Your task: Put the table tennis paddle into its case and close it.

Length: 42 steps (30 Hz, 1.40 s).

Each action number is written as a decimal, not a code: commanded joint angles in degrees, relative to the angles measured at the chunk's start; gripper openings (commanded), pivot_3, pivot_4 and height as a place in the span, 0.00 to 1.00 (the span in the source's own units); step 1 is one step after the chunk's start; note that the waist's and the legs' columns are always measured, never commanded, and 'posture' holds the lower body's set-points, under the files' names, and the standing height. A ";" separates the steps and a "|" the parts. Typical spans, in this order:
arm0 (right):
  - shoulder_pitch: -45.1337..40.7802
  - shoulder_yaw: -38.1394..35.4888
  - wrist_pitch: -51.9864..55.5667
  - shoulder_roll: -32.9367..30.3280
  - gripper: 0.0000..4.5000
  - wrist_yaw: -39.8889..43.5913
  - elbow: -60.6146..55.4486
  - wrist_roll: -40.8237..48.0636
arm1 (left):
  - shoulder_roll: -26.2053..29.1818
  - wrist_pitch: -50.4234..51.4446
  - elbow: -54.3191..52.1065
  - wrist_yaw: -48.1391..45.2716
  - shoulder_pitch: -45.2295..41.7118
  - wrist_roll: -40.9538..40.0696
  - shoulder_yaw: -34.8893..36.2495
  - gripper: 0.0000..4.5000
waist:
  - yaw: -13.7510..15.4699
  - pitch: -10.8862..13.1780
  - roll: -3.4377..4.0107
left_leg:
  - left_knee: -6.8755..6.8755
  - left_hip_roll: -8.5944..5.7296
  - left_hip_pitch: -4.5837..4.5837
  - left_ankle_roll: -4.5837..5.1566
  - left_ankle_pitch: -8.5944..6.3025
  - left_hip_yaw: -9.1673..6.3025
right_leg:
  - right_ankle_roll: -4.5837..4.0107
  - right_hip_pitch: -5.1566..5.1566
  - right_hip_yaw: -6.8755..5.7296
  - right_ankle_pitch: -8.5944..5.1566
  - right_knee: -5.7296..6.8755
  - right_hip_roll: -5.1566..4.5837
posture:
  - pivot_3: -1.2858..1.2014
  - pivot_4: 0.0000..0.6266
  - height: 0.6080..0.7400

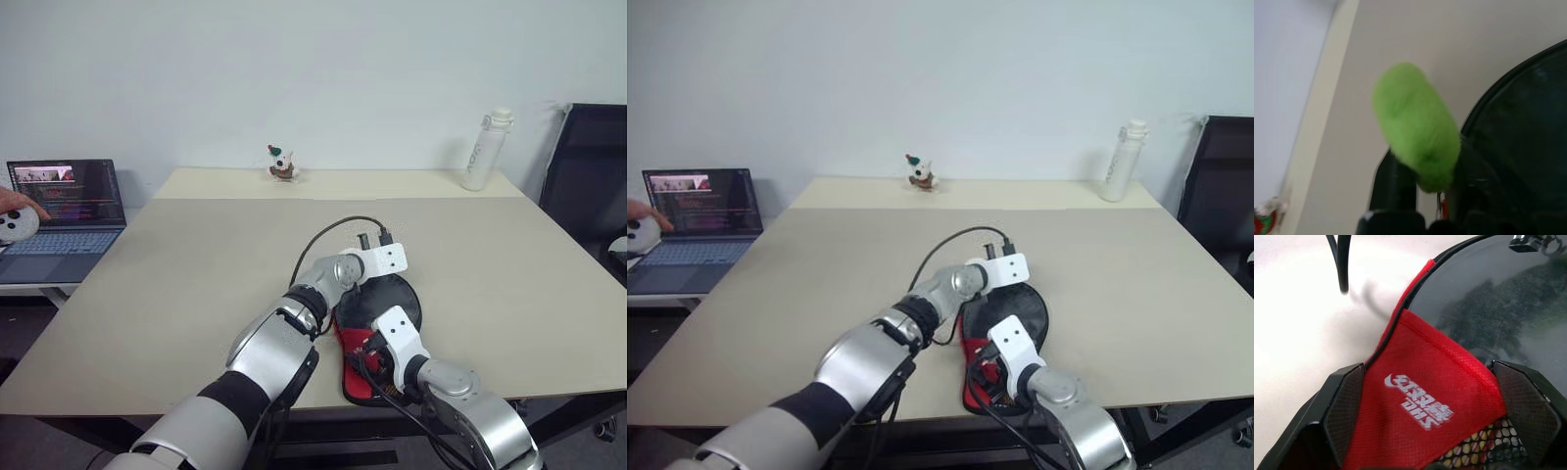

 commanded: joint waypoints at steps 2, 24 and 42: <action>2.46 4.26 5.53 0.63 1.00 1.40 6.68 1.82 | 0.48 -0.59 -2.32 -2.17 -0.37 -1.26 1.01 0.60 | -0.03 -0.18 0.03 | 0.00 0.01 0.03 0.00 0.00 0.00 | 0.00 0.02 0.00 0.00 0.00 0.01 | 0.52 0.24 1.00; -3.99 -8.50 14.59 -3.87 1.00 7.37 -5.87 12.34 | 19.25 -2.71 -14.01 -22.62 8.53 -27.47 22.56 0.83 | -0.77 -0.19 0.12 | -0.03 0.02 0.00 -0.02 -0.01 -0.02 | 0.02 -0.02 0.00 0.01 0.04 -0.01 | 0.52 0.24 1.00; -14.72 -26.49 14.92 -23.96 1.00 17.42 -4.58 25.17 | 17.59 22.32 -59.11 -44.02 34.92 -42.66 13.89 0.83 | 0.43 0.00 0.35 | 0.06 -0.08 -0.14 0.00 -0.01 -0.14 | -0.02 0.01 -0.09 0.01 -0.06 -0.12 | 0.52 0.24 1.00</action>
